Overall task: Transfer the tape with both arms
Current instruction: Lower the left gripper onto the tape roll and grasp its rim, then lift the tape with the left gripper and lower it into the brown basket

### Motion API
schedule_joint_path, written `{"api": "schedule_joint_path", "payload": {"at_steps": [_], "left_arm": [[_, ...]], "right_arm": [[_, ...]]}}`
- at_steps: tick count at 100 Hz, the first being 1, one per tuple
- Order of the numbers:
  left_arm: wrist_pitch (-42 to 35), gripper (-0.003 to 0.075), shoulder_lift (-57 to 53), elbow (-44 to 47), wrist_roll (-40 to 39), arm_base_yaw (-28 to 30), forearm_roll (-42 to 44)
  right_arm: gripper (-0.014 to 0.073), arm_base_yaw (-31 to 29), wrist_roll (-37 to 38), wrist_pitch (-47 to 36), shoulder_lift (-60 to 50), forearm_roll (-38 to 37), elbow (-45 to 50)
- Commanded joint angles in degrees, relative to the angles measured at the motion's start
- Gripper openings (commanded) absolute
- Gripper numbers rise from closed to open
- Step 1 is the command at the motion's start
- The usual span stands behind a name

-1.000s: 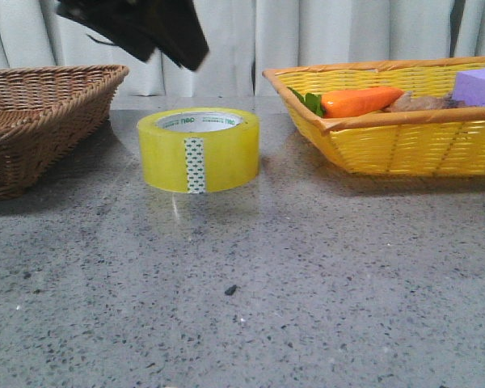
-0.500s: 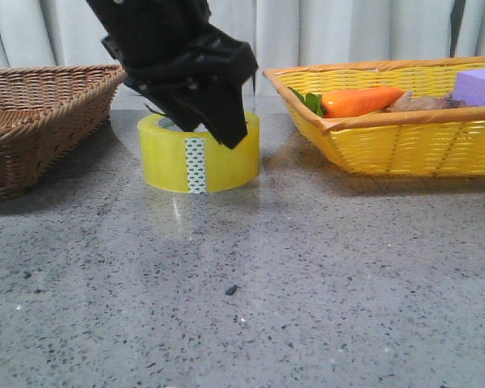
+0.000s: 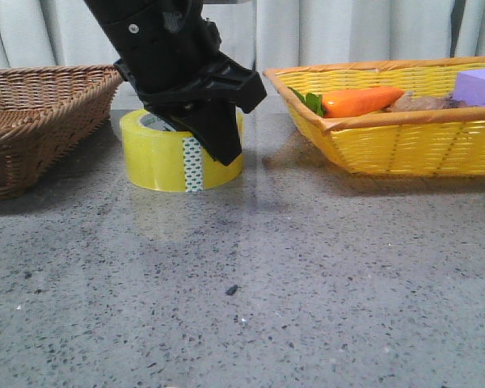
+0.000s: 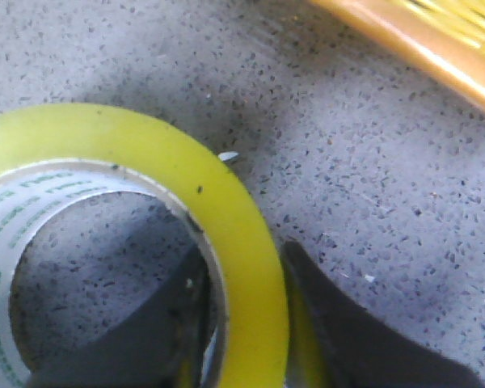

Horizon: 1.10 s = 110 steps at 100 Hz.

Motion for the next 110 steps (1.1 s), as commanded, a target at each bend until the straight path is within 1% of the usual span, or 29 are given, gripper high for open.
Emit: {"api": "schedule_joint_path", "payload": {"at_steps": [1,10,25,41,57,69,84,96,110], "left_arm": [[-1.7,-0.0020,-2.3,-2.0,0.2,-0.1,0.2],[0.2,-0.0020,-2.4,-3.1,0.2,-0.1,0.2],[4.7,-0.0020,-4.1,-7.6,0.2,-0.1,0.5],[8.2,-0.0020,-8.4,-12.4,0.2,1.9,0.9],[10.2,-0.0020,-14.5,-13.9,0.2,7.1,0.9],[12.3,-0.0020,-18.6,-13.9,0.2,13.2,1.0],[16.3,-0.0020,-19.3,-13.3,0.2,21.6,1.5],[13.7,-0.0020,-19.3,-9.5,0.2,25.3,1.5],[9.1,-0.0020,-19.3,-3.0,0.2,26.9,1.5]], "right_arm": [[-0.0074,-0.2,-0.5,-3.4,-1.7,-1.8,-1.4],[-0.0074,-0.2,-0.5,-3.4,-1.7,-1.8,-1.4],[-0.0074,-0.2,-0.5,-3.4,-1.7,-1.8,-1.4],[-0.0074,-0.2,-0.5,-3.4,-1.7,-1.8,-1.4],[-0.0074,-0.2,-0.5,-3.1,-1.7,-1.8,-1.4],[-0.0074,-0.2,-0.5,-3.3,-1.7,-1.8,-0.6],[-0.0074,-0.2,-0.5,-3.8,-1.7,-1.8,1.3],[-0.0074,-0.2,-0.5,-4.5,-1.7,-1.8,3.2],[-0.0074,-0.2,-0.5,-5.6,-1.7,-1.8,5.0]]}}
